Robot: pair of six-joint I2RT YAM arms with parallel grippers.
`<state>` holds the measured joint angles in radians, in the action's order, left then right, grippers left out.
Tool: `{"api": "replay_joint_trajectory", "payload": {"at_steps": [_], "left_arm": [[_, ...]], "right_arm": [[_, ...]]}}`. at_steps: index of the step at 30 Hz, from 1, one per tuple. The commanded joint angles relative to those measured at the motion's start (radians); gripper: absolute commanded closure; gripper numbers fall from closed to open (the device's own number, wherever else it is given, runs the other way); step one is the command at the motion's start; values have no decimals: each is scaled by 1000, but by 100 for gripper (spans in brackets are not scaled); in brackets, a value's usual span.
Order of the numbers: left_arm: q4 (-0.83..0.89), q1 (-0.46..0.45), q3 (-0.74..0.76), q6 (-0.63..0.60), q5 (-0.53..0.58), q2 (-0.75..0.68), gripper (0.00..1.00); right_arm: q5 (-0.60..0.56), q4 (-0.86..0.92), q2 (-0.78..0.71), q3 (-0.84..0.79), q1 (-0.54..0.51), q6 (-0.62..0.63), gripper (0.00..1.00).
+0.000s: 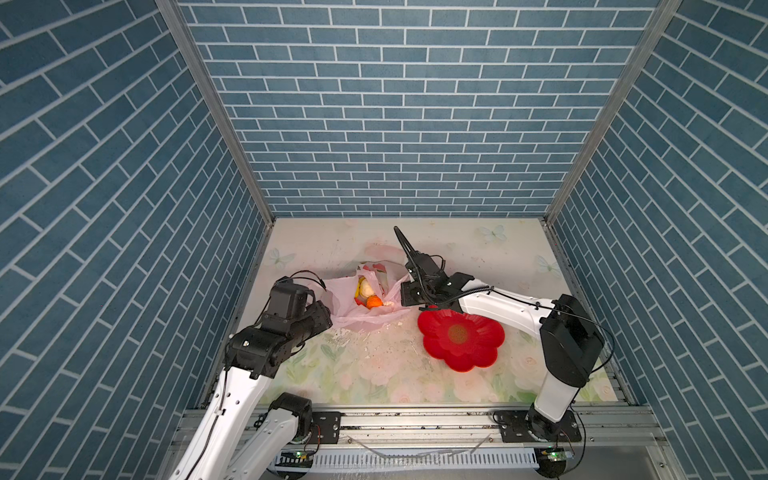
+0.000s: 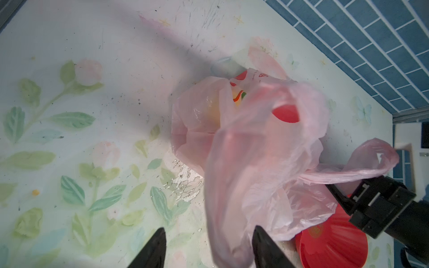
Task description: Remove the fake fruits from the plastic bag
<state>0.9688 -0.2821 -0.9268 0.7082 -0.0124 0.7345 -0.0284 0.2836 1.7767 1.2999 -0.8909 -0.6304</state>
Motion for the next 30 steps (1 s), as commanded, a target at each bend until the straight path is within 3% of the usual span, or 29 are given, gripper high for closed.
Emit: {"api": "replay_joint_trajectory", "payload": {"at_steps": [1, 7, 14, 22, 30], "left_arm": [[122, -6, -55, -27, -24, -28, 38], [220, -12, -159, -42, -34, -71, 36], [49, -21, -186, -73, -186, -13, 36], [-24, -269, -339, -157, -22, 258, 33], [-14, -316, -404, -216, 59, 431, 33]], "right_arm": [[5, -6, 23, 57, 4, -8, 96], [10, -6, 43, 75, 4, -11, 96], [17, 0, 50, 86, 2, -12, 97], [3, 7, 41, 77, 1, -18, 97], [-2, 6, 33, 68, -4, -22, 97]]}}
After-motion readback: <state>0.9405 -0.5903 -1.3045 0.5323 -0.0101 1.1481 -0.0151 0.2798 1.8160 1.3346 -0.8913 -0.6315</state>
